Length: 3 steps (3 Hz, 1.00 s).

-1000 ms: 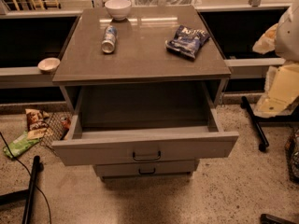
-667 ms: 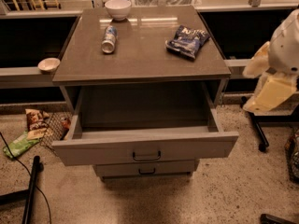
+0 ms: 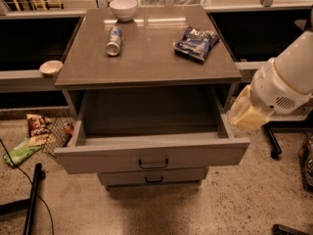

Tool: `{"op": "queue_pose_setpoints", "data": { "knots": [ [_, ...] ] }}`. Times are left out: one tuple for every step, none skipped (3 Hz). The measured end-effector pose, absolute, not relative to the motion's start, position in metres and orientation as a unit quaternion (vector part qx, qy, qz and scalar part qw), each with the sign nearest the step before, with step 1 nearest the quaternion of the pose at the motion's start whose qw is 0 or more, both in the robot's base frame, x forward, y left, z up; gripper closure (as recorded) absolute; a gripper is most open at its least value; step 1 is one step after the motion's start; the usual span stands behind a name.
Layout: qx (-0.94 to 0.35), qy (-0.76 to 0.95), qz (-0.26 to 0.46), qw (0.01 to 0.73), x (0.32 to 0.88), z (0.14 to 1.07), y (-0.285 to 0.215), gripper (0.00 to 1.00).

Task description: Close top drawer

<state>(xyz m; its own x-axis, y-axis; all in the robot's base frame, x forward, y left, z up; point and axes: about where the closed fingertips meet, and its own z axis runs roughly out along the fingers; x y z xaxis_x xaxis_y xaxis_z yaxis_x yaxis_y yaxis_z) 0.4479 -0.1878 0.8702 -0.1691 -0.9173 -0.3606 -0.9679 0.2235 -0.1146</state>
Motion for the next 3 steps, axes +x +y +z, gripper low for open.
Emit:
{"op": "queue_pose_setpoints", "data": {
  "knots": [
    [-0.619,0.761,0.077,0.179,0.449,0.864,-0.186,1.00],
    [-0.619,0.761,0.077,0.179,0.449,0.864,-0.186,1.00],
    [-0.607,0.771,0.092,0.170,0.450,0.840,-0.181,1.00]
  ]
}}
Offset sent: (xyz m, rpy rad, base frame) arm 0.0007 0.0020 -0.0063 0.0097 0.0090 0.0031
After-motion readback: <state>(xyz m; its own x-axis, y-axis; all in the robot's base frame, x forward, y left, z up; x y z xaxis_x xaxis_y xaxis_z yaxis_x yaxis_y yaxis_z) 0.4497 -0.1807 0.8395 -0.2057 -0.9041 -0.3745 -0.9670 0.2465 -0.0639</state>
